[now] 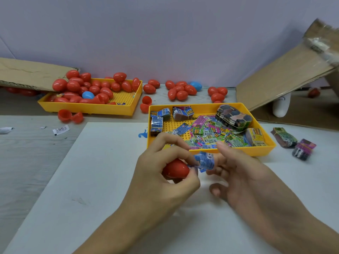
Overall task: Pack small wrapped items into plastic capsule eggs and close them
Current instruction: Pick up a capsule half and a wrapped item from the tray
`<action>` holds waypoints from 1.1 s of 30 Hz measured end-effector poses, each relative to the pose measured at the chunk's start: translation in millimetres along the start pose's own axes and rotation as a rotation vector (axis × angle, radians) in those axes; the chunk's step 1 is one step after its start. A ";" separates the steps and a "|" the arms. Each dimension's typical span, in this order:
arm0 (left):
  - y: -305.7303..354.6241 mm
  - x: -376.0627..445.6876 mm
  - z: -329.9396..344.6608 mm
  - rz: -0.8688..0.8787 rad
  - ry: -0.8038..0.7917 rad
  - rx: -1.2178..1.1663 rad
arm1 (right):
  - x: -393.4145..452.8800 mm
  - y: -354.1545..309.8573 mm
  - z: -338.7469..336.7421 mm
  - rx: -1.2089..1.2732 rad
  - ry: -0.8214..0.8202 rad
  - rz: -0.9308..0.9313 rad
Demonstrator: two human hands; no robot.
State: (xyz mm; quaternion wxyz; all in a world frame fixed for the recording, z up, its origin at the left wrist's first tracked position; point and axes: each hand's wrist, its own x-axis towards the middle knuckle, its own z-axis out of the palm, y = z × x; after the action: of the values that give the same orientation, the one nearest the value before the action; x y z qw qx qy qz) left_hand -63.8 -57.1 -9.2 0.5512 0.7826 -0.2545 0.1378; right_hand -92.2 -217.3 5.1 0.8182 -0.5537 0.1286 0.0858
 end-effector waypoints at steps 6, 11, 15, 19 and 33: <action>-1.3 -0.4 -8.2 0.231 -0.137 0.384 | -8.2 4.6 -5.9 -0.795 0.104 -0.809; -5.1 0.7 -12.7 0.247 -0.214 0.444 | -6.5 8.9 -13.4 -1.133 -0.003 -0.899; -3.9 2.4 -16.8 0.275 -0.252 0.464 | -2.1 7.8 -17.2 -1.287 0.014 -0.905; -2.9 3.4 -18.7 0.260 -0.238 0.440 | -1.3 4.8 -17.8 -1.347 0.083 -0.969; 3.0 2.4 -15.4 0.134 -0.242 0.213 | -8.2 -0.1 -15.9 -1.427 -0.070 -0.914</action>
State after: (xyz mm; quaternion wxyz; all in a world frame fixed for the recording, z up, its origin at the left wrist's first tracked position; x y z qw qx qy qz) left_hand -62.5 -44.1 -0.2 0.4203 0.8287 -0.3544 0.1052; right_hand -101.8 -232.1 2.1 0.2306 -0.9318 -0.2182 -0.1757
